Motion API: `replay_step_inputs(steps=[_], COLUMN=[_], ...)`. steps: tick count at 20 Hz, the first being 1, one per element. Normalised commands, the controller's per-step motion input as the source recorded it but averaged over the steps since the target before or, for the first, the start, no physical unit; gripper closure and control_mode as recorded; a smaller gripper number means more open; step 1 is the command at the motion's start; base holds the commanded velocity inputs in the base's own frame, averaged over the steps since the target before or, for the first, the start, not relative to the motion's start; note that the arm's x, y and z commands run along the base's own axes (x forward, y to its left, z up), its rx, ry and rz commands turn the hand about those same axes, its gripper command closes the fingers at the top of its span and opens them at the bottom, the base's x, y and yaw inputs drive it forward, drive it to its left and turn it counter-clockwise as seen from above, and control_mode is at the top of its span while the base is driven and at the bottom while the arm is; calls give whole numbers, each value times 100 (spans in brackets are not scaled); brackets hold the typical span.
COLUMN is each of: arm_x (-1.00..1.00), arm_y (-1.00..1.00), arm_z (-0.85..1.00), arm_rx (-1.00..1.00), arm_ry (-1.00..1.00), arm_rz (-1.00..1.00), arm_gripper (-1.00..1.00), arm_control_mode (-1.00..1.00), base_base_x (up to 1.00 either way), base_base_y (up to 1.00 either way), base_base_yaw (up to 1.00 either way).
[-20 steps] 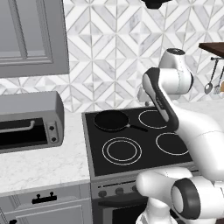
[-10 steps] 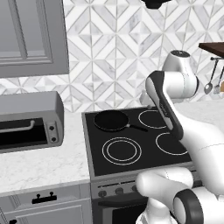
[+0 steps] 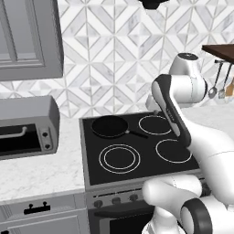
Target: Turn off the rear left burner of the stove.
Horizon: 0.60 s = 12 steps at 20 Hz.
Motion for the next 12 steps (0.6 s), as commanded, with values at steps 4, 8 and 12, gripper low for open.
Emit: replay_step_inputs(steps=[4,8,12], arm_x=[0,0,0], arm_y=[0,0,0], arm_z=[0,0,0], arm_rx=[0,0,0], arm_ry=[0,0,0], arm_rz=[0,0,0], arm_gripper=[-100,-100,-100], arm_control_mode=[100,100,100], base_base_x=[-14,-1,0], base_base_y=[-55,-36,-15], base_base_yaw=[0,0,0])
